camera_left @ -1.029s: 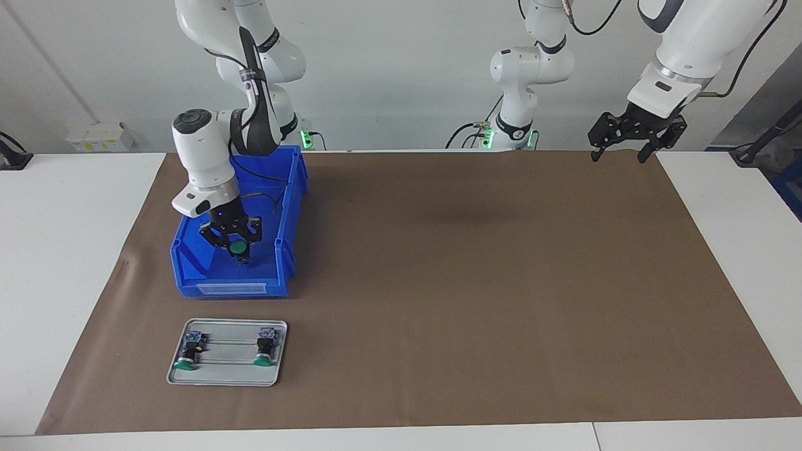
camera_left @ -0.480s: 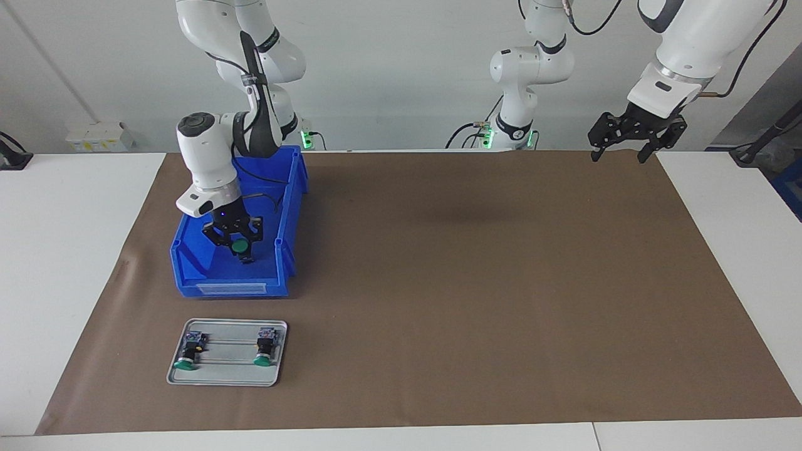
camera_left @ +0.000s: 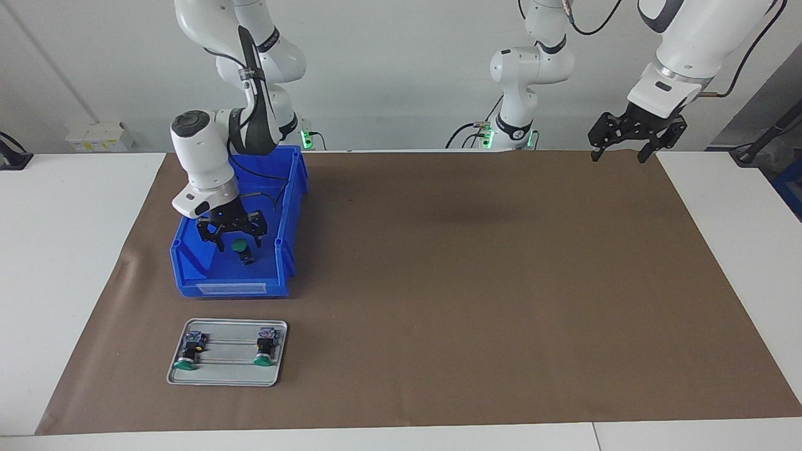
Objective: Place and press button with both arms
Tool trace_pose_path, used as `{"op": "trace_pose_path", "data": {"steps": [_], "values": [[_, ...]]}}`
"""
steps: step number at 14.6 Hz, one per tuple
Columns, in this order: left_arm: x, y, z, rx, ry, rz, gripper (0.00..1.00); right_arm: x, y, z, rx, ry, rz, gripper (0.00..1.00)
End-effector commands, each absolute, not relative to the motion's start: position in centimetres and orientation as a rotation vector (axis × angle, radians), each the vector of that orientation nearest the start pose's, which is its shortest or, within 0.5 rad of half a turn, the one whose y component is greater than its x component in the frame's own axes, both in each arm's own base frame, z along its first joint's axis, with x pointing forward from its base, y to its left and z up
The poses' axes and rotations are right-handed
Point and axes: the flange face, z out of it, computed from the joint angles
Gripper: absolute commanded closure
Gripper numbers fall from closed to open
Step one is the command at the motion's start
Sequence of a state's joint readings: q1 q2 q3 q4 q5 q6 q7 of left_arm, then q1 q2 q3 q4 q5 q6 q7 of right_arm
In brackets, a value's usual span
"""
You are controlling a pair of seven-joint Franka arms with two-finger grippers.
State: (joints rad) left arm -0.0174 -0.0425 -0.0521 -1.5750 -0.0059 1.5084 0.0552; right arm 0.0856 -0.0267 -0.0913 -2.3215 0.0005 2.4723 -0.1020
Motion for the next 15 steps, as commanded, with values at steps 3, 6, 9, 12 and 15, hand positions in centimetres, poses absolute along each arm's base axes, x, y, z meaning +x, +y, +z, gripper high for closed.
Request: {"op": "trace_pose_path", "data": {"steps": [3, 6, 9, 12, 15], "values": [[52.7, -3.4, 64.1, -3.119, 0.202, 0.029, 0.00, 55.7, 1.5, 47.3, -3.102, 0.039, -0.263, 0.00], [52.7, -3.4, 64.0, -3.118, 0.203, 0.031, 0.00, 56.6, 0.8, 54.0, -3.117, 0.072, -0.227, 0.00], [52.7, -3.4, 64.1, -3.119, 0.202, 0.029, 0.00, 56.3, -0.2, 61.0, -3.121, 0.116, -0.179, 0.00], [52.7, -3.4, 64.1, -3.119, 0.202, 0.029, 0.00, 55.2, -0.9, 65.1, -3.143, 0.130, -0.148, 0.00], [52.7, -3.4, 64.1, -3.119, 0.202, 0.029, 0.00, 54.5, -2.3, 66.0, -3.168, 0.173, -0.071, 0.00]]}}
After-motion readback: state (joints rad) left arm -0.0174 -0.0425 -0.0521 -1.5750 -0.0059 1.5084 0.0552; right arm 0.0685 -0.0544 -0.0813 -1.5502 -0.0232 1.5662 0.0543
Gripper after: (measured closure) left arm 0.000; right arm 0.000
